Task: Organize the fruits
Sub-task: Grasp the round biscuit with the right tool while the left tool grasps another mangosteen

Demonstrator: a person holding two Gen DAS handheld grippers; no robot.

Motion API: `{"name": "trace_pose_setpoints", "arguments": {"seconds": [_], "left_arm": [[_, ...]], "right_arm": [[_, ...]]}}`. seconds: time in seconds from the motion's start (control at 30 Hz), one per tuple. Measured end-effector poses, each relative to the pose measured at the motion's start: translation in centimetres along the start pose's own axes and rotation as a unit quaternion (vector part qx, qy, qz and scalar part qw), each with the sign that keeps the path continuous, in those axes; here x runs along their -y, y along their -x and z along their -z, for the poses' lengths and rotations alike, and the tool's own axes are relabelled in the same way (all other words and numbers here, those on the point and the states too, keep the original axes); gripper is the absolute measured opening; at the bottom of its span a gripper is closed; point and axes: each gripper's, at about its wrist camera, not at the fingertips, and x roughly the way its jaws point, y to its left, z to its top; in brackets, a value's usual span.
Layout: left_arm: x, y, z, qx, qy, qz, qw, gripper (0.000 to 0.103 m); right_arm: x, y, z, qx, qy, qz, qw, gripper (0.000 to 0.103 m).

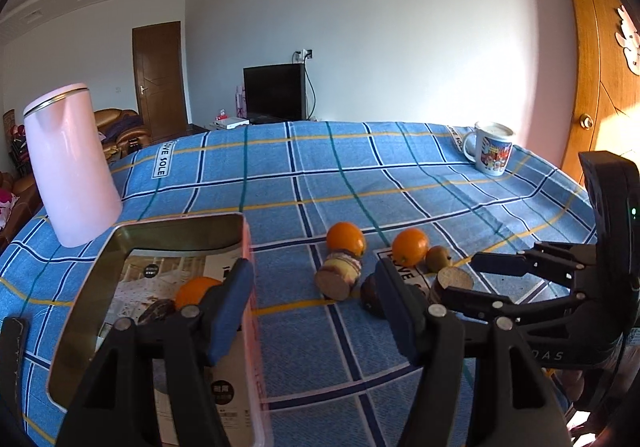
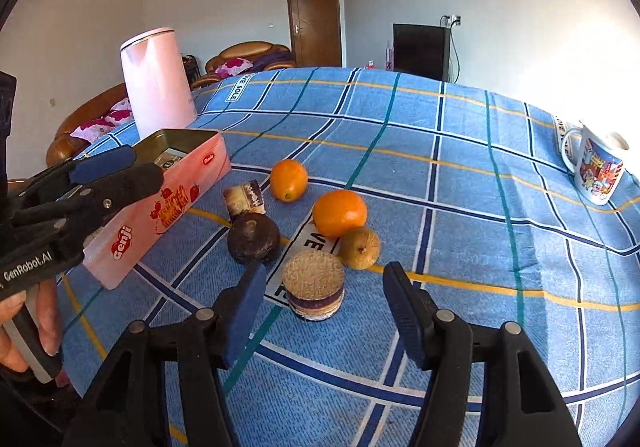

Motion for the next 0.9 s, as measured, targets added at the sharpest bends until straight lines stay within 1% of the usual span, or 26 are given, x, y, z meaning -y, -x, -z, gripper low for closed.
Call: {"name": "trace_pose_setpoints", "arguments": {"seconds": [0.03,0.1,0.17,0.27,0.33,0.5,0.53,0.57,0.63,0.7,0.73,0.9], "left_arm": [[0.3,-0.3,0.1,-0.005,-0.003,0.004,1.0,0.066],[0.9,-0.8,0.2,-0.014,-0.007,0.007,0.9999,0.066],[1.5,-1.2,0.3,-0.02,-0.012,0.014,0.9996,0.066],[2.3,-1.7,0.3,-0.03,-0.019,0.022,0.9991,0.066],[2.8,-1.9,0.3,-0.034,-0.025,0.025,0.9988,0.065],[4.0,-2.9,0.2,-0.055,-0.038,0.035,0.9971,0.063],[4.3,-3.2,0.2,-0.061,-0.042,0.039,0.9965,0.058],[4.6,-3.5,0.2,-0.07,-0.046,0.041,0.9956,0.053],[5.0,-4.2,0.2,-0.087,-0.05,0.041,0.9941,0.05],[5.3,-4.7,0.2,-0.096,-0.054,0.041,0.993,0.05],[5.4,-4.9,0.2,-0.101,-0.056,0.039,0.9925,0.047],[5.5,-6.2,0.1,-0.128,-0.054,0.033,0.9898,0.046]], "right_arm": [[-0.1,-0.3,-0.1,-0.008,0.001,-0.004,1.0,0.052],[-0.5,-1.2,-0.2,-0.029,0.01,-0.009,1.0,0.05],[-0.3,-1.5,-0.1,-0.04,0.005,-0.016,0.999,0.036],[0.0,-0.9,0.0,-0.029,-0.001,-0.026,0.999,0.036],[0.4,0.2,0.0,-0.005,-0.008,-0.024,1.0,0.036],[2.5,2.3,-0.8,0.039,-0.025,0.018,0.999,0.036],[2.8,2.5,-1.0,0.044,-0.027,0.027,0.998,0.036],[3.2,2.6,-1.1,0.047,-0.026,0.037,0.998,0.036],[3.8,2.7,-1.3,0.053,-0.029,0.049,0.997,0.036],[4.0,2.5,-1.4,0.058,-0.031,0.054,0.996,0.036],[4.0,2.4,-1.4,0.06,-0.03,0.055,0.996,0.036],[4.0,1.8,-1.2,0.059,-0.03,0.044,0.997,0.036]]}}
